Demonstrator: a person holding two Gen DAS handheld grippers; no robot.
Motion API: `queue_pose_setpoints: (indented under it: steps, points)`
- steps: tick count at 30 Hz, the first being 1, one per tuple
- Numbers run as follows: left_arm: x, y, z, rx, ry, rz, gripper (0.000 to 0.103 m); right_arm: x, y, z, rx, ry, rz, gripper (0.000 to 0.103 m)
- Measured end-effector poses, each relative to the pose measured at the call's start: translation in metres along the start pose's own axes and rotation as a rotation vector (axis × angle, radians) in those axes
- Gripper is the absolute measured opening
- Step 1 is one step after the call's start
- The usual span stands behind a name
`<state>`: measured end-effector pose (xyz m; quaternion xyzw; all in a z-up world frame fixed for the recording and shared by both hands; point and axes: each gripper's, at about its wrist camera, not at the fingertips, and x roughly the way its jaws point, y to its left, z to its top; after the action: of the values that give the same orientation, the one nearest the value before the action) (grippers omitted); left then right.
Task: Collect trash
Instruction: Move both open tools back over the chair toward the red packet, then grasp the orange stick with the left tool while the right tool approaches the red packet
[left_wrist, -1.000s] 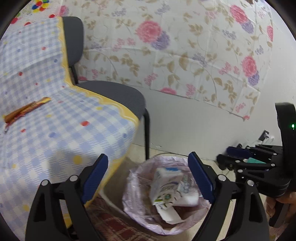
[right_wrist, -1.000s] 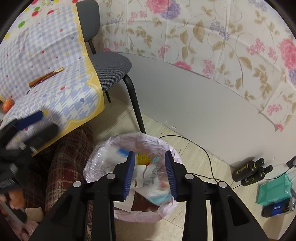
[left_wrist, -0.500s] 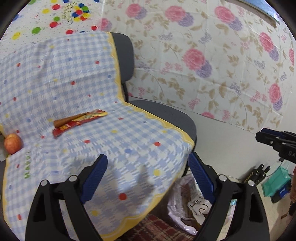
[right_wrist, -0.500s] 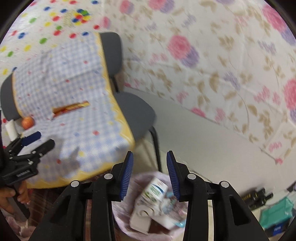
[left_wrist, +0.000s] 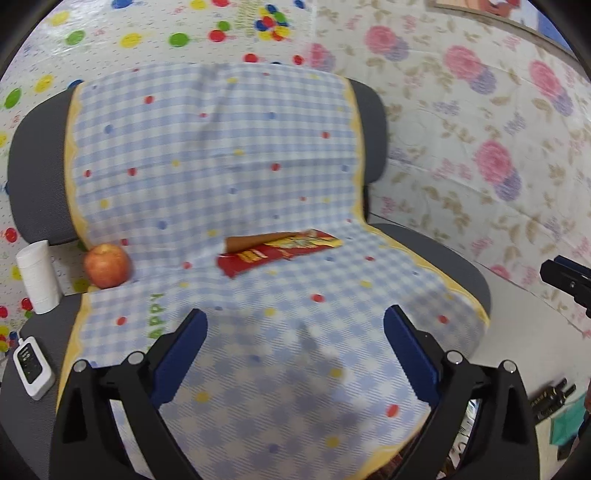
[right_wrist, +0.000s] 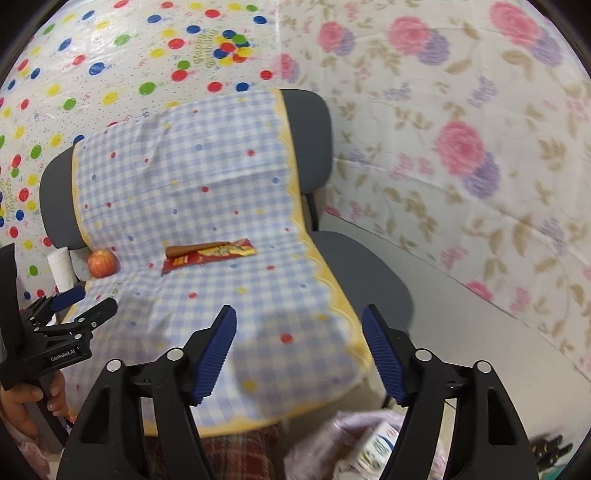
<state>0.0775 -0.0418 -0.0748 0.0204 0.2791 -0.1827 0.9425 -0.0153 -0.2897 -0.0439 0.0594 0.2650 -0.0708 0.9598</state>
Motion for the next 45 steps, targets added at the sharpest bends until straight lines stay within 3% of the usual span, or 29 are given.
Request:
queue_pose_setpoints:
  steps: [5,12,19,27,30,32,33,35,39,43,45]
  points:
    - [0.016,0.031,0.015,-0.027,-0.006,0.074,0.094,0.038,0.014,0.017,-0.010,0.008,0.028,0.074]
    - [0.059,0.057,0.034,-0.035,0.023,0.122,0.094,0.088,0.030,0.036,-0.015,0.037,0.061,0.074]
    - [0.111,0.069,0.050,-0.013,0.071,0.121,0.094,0.141,0.045,0.056,-0.012,0.060,0.084,0.074]
    - [0.171,0.086,0.066,-0.055,0.142,0.102,0.092,0.205,0.060,0.075,-0.015,0.091,0.069,0.073]
    - [0.191,0.091,0.071,-0.062,0.171,0.101,0.084,0.225,0.065,0.081,-0.024,0.093,0.063,0.061]
    - [0.204,0.093,0.073,-0.074,0.204,0.084,0.072,0.236,0.066,0.085,-0.023,0.097,0.066,0.043]
    - [0.209,0.093,0.075,-0.078,0.215,0.074,0.068,0.243,0.066,0.086,-0.016,0.104,0.071,0.040]
    - [0.221,0.094,0.077,-0.074,0.243,0.054,0.060,0.252,0.065,0.087,-0.003,0.116,0.082,0.039]
    - [0.244,0.091,0.079,-0.061,0.323,0.024,0.055,0.258,0.064,0.086,0.004,0.128,0.095,0.039]
    - [0.253,0.090,0.078,-0.056,0.355,-0.026,0.028,0.258,0.059,0.082,0.004,0.138,0.095,0.039]
    - [0.245,0.087,0.079,-0.040,0.320,-0.035,0.022,0.257,0.057,0.080,0.006,0.147,0.099,0.039]
